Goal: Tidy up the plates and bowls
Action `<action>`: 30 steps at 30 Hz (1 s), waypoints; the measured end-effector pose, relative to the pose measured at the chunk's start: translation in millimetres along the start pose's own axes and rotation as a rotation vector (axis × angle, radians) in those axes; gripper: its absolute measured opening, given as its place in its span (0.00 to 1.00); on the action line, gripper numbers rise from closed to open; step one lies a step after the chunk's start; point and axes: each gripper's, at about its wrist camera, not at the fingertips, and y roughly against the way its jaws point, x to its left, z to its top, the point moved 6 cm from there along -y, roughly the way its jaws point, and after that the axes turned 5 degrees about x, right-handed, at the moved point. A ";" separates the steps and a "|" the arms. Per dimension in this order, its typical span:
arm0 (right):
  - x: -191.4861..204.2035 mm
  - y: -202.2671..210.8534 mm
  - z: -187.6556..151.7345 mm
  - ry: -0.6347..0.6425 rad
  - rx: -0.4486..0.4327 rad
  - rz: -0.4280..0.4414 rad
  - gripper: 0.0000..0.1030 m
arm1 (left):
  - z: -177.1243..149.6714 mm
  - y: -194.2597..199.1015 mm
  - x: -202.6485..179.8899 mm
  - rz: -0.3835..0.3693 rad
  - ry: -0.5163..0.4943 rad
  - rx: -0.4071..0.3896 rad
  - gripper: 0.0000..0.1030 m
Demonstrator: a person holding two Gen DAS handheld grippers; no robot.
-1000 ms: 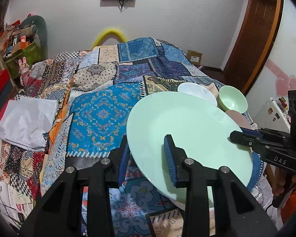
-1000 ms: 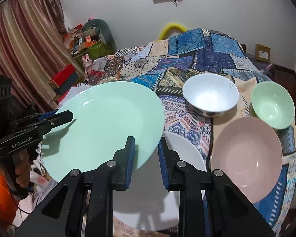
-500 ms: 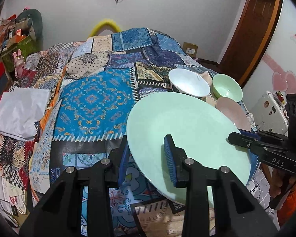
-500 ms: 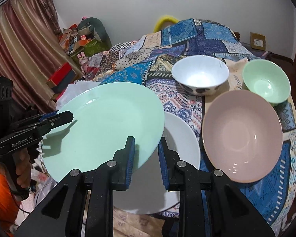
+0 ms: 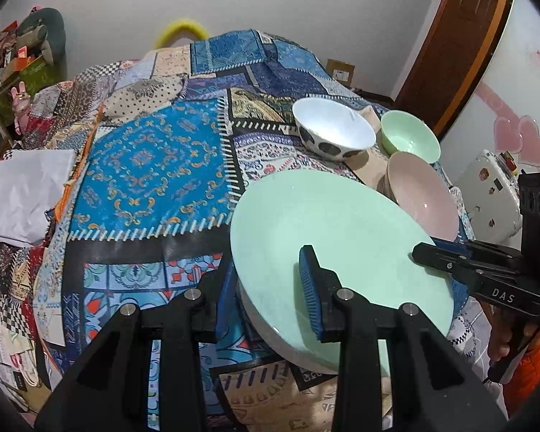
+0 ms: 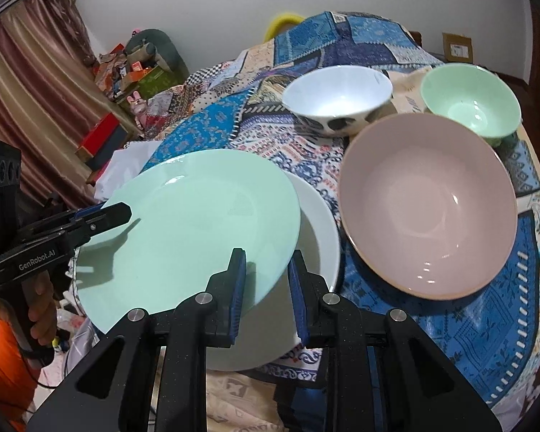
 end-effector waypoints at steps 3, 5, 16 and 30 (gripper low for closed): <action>-4.4 -1.0 -2.2 -0.012 0.007 -0.003 0.21 | -2.9 -8.1 -1.9 -0.006 0.002 0.017 0.33; -7.5 -1.6 -3.8 -0.018 0.013 -0.004 0.21 | -4.6 -13.7 -3.0 -0.008 0.002 0.029 0.33; -12.0 -11.6 -9.9 -0.035 0.045 -0.011 0.21 | -13.5 -35.2 -2.3 -0.006 0.000 0.083 0.33; -13.9 -17.3 -10.5 -0.039 0.059 -0.005 0.21 | -19.0 -46.7 1.9 0.022 -0.004 0.112 0.33</action>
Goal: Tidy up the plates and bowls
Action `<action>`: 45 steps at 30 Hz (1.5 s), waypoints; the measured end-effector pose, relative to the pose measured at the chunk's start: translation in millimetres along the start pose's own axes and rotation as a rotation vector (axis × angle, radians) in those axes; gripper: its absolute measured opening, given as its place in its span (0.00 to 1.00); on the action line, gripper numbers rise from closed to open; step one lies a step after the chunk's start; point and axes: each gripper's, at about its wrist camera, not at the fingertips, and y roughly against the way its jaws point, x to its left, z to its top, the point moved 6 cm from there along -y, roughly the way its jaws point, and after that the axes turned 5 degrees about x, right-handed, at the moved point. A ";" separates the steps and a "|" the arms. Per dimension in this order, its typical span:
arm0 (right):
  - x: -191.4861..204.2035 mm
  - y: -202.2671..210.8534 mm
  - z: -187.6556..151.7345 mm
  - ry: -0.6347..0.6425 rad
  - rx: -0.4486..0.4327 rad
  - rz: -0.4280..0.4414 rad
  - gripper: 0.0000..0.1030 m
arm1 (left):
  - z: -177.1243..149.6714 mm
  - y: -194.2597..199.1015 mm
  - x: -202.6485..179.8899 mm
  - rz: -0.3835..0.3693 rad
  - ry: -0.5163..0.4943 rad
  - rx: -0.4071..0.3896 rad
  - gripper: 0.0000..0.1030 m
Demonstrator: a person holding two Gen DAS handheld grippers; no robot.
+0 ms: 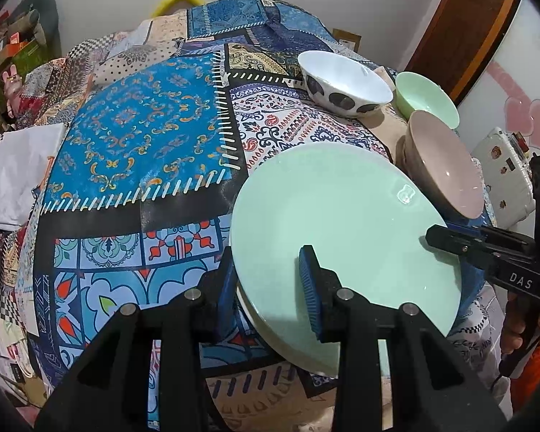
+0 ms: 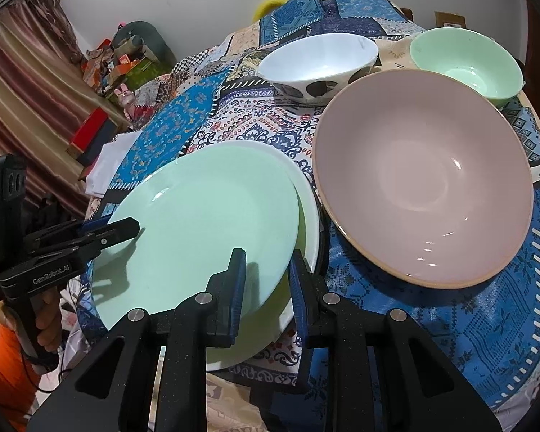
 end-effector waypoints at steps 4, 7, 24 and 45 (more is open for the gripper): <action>1.5 -0.3 -0.5 0.014 0.002 -0.013 0.21 | 0.4 -1.0 0.6 0.013 -0.004 0.000 0.33; 2.0 -0.4 -0.1 0.013 0.004 -0.010 0.21 | 0.5 -1.5 0.8 0.012 -0.004 0.004 0.33; -1.6 19.1 -1.4 0.036 -0.049 -0.063 0.22 | 0.5 7.4 -7.8 0.040 -0.057 -0.006 0.33; -19.5 82.3 15.5 0.035 -0.237 -0.165 0.48 | 35.0 49.0 -72.3 0.022 -0.141 -0.152 0.61</action>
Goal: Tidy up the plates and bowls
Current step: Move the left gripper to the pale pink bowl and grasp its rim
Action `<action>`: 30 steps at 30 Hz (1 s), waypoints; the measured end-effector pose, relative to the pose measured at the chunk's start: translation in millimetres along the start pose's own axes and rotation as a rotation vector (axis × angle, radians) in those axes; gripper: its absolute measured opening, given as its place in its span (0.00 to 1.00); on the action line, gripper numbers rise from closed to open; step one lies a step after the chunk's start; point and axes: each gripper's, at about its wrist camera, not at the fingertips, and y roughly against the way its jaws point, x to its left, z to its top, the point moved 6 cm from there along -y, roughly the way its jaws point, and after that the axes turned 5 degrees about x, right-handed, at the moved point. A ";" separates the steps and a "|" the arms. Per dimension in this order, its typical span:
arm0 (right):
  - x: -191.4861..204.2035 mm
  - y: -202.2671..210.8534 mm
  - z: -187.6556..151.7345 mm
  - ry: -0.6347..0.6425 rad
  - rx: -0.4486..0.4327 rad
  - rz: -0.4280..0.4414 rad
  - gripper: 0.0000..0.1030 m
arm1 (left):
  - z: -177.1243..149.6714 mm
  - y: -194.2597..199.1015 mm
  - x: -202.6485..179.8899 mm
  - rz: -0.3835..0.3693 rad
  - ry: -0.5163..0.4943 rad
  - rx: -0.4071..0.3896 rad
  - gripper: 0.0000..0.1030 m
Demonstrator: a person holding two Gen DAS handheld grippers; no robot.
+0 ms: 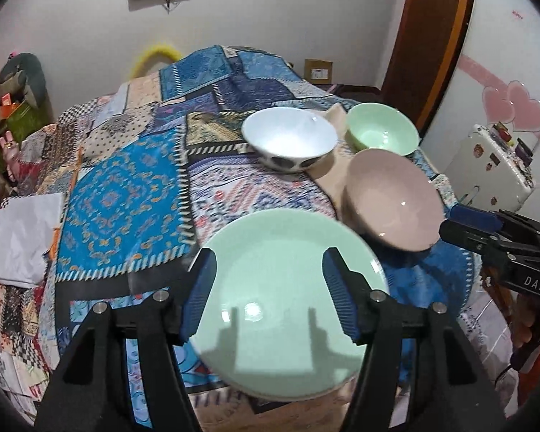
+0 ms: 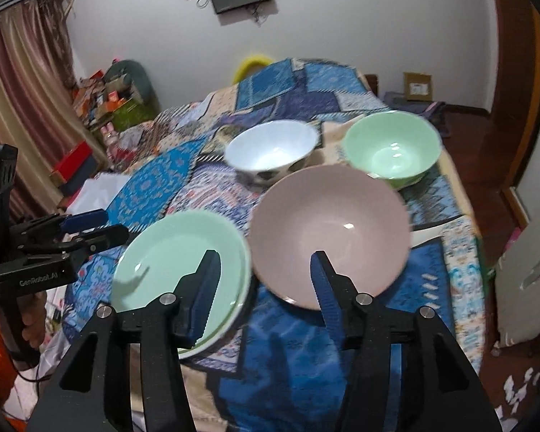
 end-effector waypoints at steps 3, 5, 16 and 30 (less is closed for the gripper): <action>-13.3 5.1 3.4 -0.017 -0.018 -0.031 0.55 | 10.8 -3.3 -10.8 -0.012 0.001 -0.010 0.75; -21.3 7.9 4.7 -0.027 -0.029 -0.053 0.57 | 18.0 -5.9 -17.9 -0.020 0.002 -0.019 0.81; -67.9 -1.0 2.5 -0.098 -0.025 -0.113 0.57 | 43.9 -55.8 -51.8 -0.051 -0.025 0.016 0.86; -89.3 -37.2 -5.1 -0.156 0.029 -0.075 0.51 | 54.7 -129.0 -68.1 -0.071 -0.028 0.129 0.73</action>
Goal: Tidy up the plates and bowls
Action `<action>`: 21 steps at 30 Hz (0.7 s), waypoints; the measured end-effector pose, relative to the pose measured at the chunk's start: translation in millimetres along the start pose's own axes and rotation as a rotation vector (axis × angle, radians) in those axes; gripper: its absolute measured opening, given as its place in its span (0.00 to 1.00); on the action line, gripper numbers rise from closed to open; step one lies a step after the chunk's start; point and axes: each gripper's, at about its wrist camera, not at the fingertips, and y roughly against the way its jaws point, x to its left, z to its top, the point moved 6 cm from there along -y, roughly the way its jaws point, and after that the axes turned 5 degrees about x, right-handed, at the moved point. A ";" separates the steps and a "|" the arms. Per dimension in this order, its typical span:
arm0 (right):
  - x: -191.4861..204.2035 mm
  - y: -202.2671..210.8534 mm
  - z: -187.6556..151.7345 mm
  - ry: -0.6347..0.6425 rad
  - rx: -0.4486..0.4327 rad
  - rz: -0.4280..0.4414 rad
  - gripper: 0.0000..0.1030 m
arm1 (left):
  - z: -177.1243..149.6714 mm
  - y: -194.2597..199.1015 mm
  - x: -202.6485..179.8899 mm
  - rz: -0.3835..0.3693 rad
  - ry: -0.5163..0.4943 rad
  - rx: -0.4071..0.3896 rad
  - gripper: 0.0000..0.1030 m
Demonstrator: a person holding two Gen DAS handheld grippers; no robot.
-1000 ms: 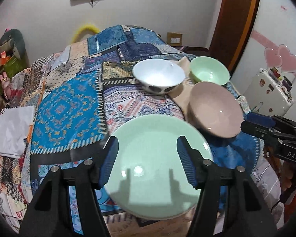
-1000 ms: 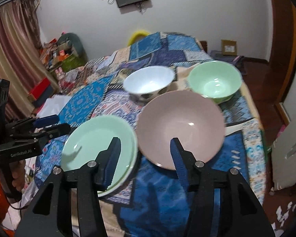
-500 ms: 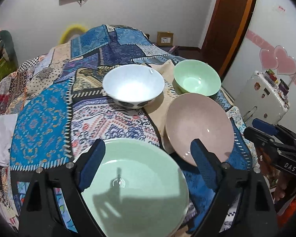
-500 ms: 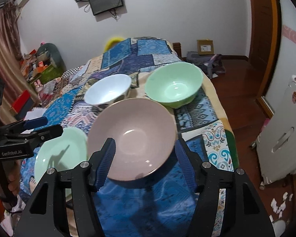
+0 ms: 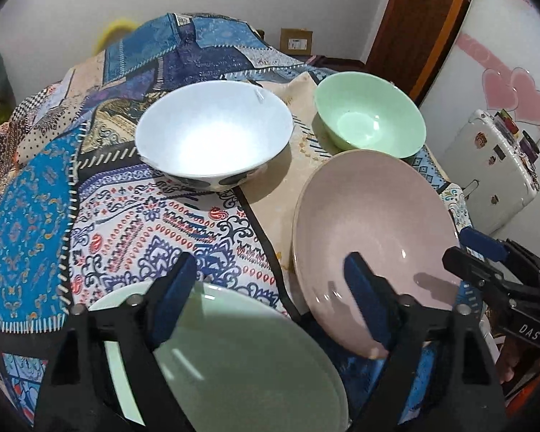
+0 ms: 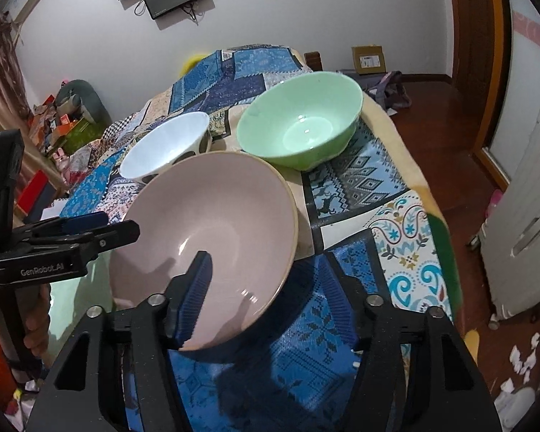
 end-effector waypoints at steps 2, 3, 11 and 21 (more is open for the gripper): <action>-2.1 -4.9 -1.4 -0.011 0.011 0.011 0.44 | 1.8 -6.8 -2.4 -0.002 -0.009 0.016 0.67; -3.0 -7.0 -2.0 -0.018 0.017 0.019 0.42 | 2.0 -10.0 -4.0 -0.007 -0.012 0.026 0.63; -3.8 -17.0 -6.1 -0.032 0.050 0.052 0.24 | 0.8 -30.8 -17.4 -0.061 -0.039 0.091 0.34; -2.4 -19.0 -3.1 -0.030 0.055 0.030 0.21 | -0.6 -30.4 -26.3 -0.089 -0.053 0.085 0.22</action>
